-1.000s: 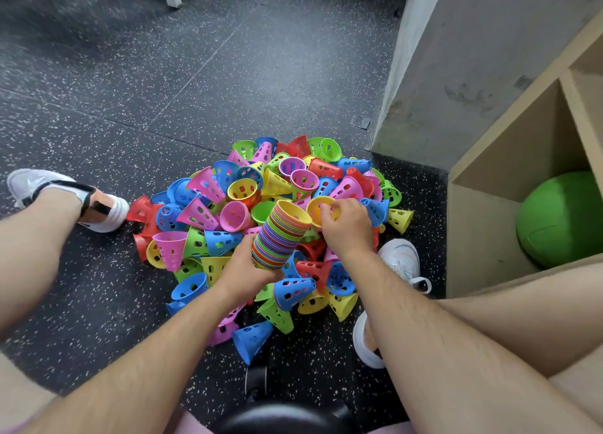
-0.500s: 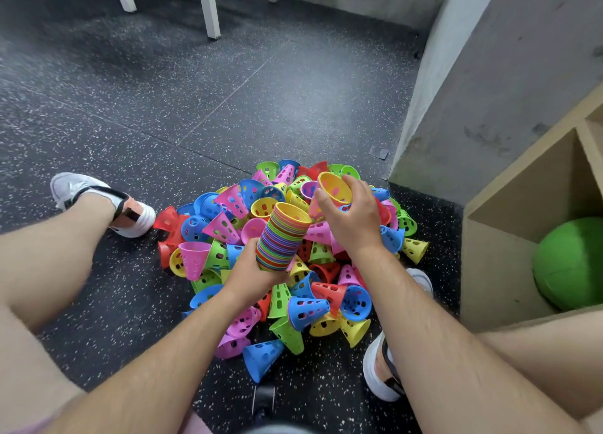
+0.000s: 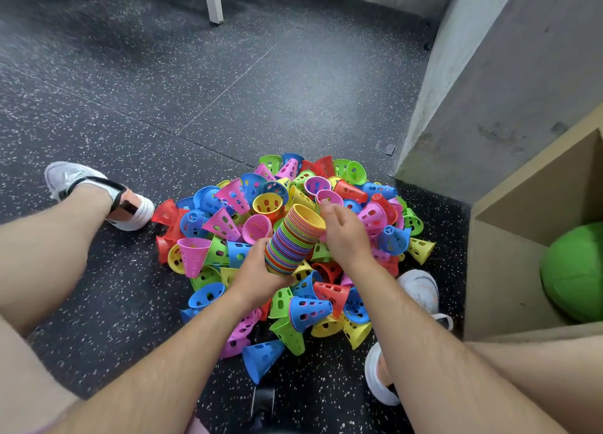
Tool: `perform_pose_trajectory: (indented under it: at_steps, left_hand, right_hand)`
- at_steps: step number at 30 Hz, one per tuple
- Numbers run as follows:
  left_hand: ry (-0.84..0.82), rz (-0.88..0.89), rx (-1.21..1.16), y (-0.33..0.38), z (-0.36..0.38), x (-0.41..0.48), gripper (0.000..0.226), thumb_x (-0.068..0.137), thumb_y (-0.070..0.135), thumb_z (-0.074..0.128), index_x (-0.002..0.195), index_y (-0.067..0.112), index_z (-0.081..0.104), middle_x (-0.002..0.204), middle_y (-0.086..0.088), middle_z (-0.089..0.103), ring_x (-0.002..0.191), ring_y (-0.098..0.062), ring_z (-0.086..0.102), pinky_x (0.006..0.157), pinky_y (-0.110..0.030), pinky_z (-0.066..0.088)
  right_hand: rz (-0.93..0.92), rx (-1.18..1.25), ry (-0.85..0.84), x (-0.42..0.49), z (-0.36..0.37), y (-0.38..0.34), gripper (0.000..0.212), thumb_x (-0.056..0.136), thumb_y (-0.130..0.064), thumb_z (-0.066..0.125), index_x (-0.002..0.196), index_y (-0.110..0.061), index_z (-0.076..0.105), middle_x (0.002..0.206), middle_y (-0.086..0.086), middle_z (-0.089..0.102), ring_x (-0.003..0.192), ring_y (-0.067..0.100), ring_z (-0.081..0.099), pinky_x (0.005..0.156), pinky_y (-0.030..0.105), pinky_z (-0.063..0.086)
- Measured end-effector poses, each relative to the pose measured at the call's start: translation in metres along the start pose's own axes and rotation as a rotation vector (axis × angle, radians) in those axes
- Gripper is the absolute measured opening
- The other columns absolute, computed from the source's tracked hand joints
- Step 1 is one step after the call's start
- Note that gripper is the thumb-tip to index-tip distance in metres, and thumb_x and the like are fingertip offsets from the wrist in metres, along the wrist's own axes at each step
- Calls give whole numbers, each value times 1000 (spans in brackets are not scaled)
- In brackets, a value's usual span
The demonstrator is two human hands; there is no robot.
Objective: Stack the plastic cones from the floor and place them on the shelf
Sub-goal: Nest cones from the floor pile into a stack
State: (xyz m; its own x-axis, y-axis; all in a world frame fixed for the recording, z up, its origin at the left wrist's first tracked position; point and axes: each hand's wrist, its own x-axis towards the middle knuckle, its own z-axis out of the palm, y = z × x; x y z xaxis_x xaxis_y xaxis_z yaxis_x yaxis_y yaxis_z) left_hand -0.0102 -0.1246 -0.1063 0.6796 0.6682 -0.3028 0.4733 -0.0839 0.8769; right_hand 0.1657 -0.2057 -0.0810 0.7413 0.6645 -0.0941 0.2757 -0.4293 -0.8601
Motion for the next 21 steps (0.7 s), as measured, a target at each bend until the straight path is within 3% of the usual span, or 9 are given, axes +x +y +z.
perform_pose_trajectory:
  at_steps: [2,4,9,12,16,21]
  left_hand:
    - [-3,15,0,0,1,2,62,72,4,88,116,27,51,104,-3,67,90,-12,69,65,-18,55]
    - [-8,16,-2,0,2,6,60,73,4,87,113,29,50,103,-5,67,90,-15,69,68,-21,57]
    - [-10,-1,-10,-3,3,11,58,74,1,87,108,29,50,97,-2,66,79,-7,64,57,-9,47]
    - [-4,-16,-6,-10,4,15,61,71,6,90,115,23,51,96,1,65,79,-8,65,57,-10,46]
    - [6,-17,7,-17,6,19,60,69,6,90,110,26,51,94,2,65,79,-10,64,59,-12,46]
    - [4,-15,2,-13,4,15,55,73,-1,86,100,30,50,88,2,64,66,4,62,55,-9,45]
  right_hand:
    - [97,-118,118,8,-3,13,27,99,-43,48,92,-23,65,94,-3,65,89,16,61,72,31,42]
    - [188,-267,109,17,-5,30,22,98,-32,52,103,-16,66,104,3,65,92,21,59,74,30,41]
    - [273,-396,52,33,6,56,33,97,-35,58,112,-7,68,115,8,64,101,28,61,77,32,45]
    - [297,-411,48,40,17,63,33,96,-38,60,112,-10,69,118,11,63,103,30,62,87,40,53]
    - [316,-451,31,41,21,62,32,97,-37,59,119,-15,68,125,10,55,118,32,53,97,45,49]
    - [259,-273,97,35,17,57,23,100,-30,50,109,-16,65,114,5,59,107,27,57,90,41,50]
